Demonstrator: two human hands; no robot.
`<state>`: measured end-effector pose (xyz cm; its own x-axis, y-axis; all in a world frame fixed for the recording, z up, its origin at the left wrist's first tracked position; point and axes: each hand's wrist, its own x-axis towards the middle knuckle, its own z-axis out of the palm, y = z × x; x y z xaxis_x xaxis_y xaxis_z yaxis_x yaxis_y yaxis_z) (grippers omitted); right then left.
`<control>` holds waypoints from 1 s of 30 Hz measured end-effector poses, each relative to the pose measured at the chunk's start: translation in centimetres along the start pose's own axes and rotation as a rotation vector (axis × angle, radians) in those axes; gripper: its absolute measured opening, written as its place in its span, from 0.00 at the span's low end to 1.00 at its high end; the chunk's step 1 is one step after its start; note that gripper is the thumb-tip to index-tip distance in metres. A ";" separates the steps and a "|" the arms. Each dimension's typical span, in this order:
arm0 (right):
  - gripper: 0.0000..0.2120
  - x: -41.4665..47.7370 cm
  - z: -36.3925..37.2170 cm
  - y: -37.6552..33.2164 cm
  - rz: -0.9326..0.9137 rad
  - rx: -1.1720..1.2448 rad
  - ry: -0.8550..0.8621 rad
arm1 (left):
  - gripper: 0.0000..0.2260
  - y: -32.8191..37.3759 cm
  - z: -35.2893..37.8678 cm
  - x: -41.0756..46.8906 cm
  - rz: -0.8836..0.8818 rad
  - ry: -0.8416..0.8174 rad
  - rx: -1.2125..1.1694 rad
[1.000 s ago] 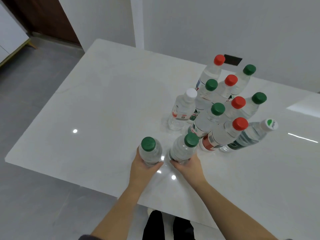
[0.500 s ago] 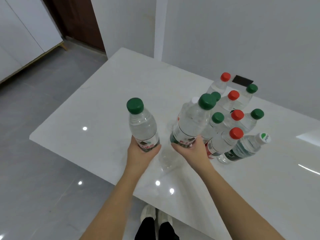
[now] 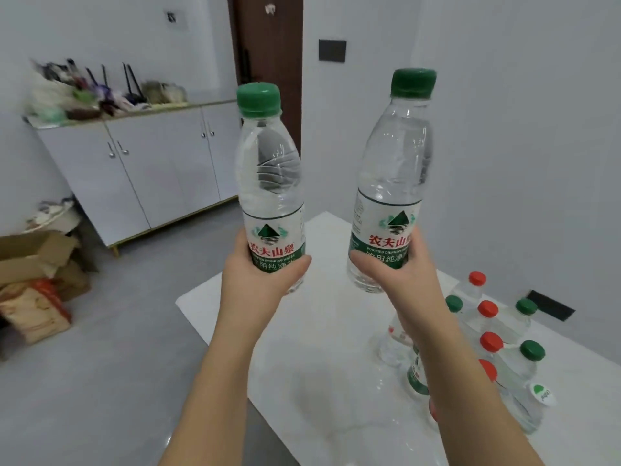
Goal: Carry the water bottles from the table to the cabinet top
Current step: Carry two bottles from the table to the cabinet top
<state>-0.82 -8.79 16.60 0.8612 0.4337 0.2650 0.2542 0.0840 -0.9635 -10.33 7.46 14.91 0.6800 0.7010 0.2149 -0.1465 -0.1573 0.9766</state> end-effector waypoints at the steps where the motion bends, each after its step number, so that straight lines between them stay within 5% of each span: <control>1: 0.24 -0.1 0.7 -0.6 -0.012 0.013 -0.019 | 0.23 0.7 -0.8 -0.3 0.011 0.036 0.005; 14: 0.23 -0.2 10.8 -5.5 -0.063 0.213 -0.167 | 0.20 7.1 -13.0 -1.8 0.142 0.308 0.096; 20: 0.25 -0.1 15.4 -5.3 -0.056 0.249 -0.166 | 0.26 7.7 -18.5 -1.5 0.169 0.445 0.124; 30: 0.25 0.3 21.1 -6.4 -0.142 0.195 -0.197 | 0.22 6.9 -23.6 0.3 0.186 0.510 0.115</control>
<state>-11.49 9.72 22.06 0.7166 0.5689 0.4035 0.2602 0.3187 -0.9114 -28.11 22.97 21.84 0.2119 0.8975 0.3869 -0.1324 -0.3658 0.9212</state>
